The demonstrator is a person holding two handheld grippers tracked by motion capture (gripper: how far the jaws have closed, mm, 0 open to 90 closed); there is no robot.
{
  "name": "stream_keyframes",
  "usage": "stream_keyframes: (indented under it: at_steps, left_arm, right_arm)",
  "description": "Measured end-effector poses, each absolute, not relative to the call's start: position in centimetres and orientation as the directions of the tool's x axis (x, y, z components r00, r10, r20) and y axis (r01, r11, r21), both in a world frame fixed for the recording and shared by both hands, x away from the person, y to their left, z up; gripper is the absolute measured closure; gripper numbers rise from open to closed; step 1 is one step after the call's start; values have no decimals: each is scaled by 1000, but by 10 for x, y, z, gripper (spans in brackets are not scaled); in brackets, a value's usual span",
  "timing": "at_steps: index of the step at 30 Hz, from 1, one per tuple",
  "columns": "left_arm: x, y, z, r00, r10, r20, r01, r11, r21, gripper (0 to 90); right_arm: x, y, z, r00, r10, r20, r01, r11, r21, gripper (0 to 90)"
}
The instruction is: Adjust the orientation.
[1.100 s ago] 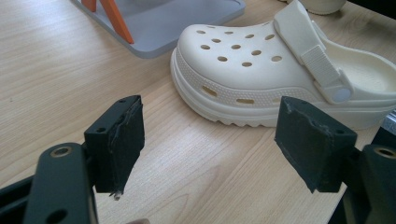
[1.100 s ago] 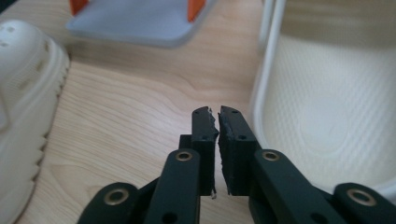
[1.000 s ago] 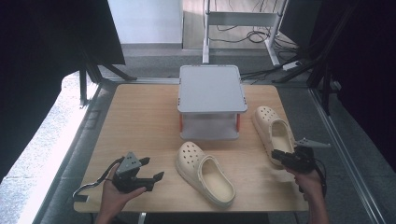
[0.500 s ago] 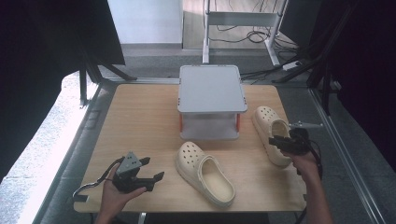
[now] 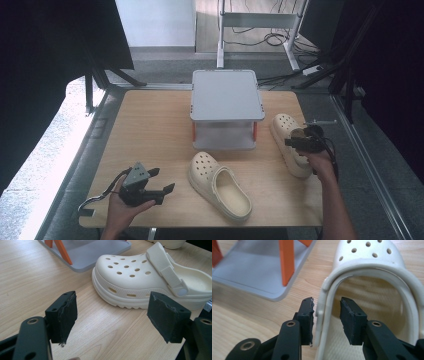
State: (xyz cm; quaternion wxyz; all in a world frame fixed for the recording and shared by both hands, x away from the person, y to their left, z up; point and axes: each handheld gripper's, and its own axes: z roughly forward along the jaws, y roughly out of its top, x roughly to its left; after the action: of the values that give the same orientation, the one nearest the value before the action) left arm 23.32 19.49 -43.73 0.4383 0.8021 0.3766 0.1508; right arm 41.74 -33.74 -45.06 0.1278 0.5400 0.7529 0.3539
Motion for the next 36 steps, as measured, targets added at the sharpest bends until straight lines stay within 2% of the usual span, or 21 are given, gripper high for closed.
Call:
stream_keyframes:
  at_steps: [4, 7, 11, 22, 24, 36]
  left_arm:
    - [234, 194, -438, 671, 737, -87, 473, -334, 815, 245]
    - [234, 194, -438, 671, 736, -88, 474, -335, 815, 245]
    - [234, 194, -438, 671, 736, -88, 473, -334, 815, 245]
    - [234, 195, -438, 669, 738, -88, 473, -332, 816, 245]
    - [233, 195, -438, 669, 738, -89, 474, -331, 816, 245]
    - [233, 194, -438, 671, 736, -88, 473, -334, 815, 245]
  right_arm:
    - [426, -334, -455, -379, 902, 209, 751, 168, 638, 669]
    - [431, -328, -453, -378, 905, 194, 770, 190, 609, 739]
    - [433, -321, -450, -362, 917, 170, 785, 202, 585, 772]
    - [424, -334, -443, -340, 913, 226, 771, 133, 622, 784]
    - [416, -338, -438, -362, 897, 255, 754, 121, 646, 785]
    - [376, -337, -425, -444, 866, 230, 705, 180, 686, 785]
